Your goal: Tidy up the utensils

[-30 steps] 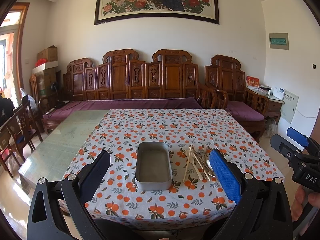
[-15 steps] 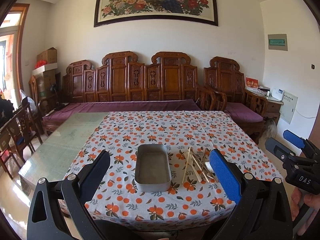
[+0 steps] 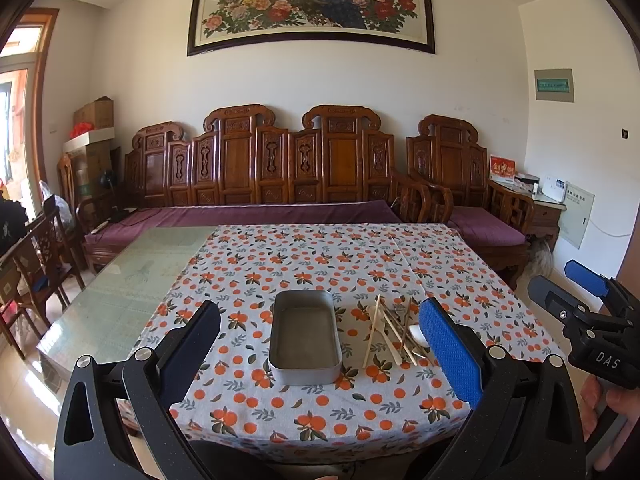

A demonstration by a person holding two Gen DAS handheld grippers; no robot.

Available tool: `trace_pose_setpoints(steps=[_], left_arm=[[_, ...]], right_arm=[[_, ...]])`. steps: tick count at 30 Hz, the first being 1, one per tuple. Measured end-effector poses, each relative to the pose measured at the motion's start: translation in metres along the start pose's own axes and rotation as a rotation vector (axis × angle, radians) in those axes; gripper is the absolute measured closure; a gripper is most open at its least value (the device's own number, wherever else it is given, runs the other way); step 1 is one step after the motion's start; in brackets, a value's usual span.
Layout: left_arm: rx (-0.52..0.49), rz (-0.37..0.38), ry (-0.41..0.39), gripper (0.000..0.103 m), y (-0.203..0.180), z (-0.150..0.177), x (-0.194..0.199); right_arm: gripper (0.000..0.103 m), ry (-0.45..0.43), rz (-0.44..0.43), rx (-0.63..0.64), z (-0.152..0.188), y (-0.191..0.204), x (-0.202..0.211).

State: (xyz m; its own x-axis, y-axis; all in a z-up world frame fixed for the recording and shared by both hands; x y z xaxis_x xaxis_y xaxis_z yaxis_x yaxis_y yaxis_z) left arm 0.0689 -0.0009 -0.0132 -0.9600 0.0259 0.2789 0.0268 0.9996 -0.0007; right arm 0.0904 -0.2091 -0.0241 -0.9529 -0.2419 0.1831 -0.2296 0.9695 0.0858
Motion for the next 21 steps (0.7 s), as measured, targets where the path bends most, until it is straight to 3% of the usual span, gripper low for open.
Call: trace_pose_setpoints(steps=[21], left_arm=[[-0.004, 0.005, 0.002, 0.007, -0.0053, 0.0010, 0.0007]], right_arm=[[0.003, -0.002, -0.005, 0.000, -0.0036, 0.0016, 0.0022]])
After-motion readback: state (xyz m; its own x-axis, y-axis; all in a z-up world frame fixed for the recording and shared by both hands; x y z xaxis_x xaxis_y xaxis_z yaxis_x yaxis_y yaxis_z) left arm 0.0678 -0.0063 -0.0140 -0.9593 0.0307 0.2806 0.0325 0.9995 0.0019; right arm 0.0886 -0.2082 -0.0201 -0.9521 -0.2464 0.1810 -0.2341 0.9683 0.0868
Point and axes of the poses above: each gripper's, at about its wrist camera, not at the fingertips, and x roughly against the way its jaws point, y to its left, z to its underside, the point moved 9 cm from there along -x, roughly the way its jaws point, and after that the axes turned 9 degrees about -y, right-handed, at the moved point
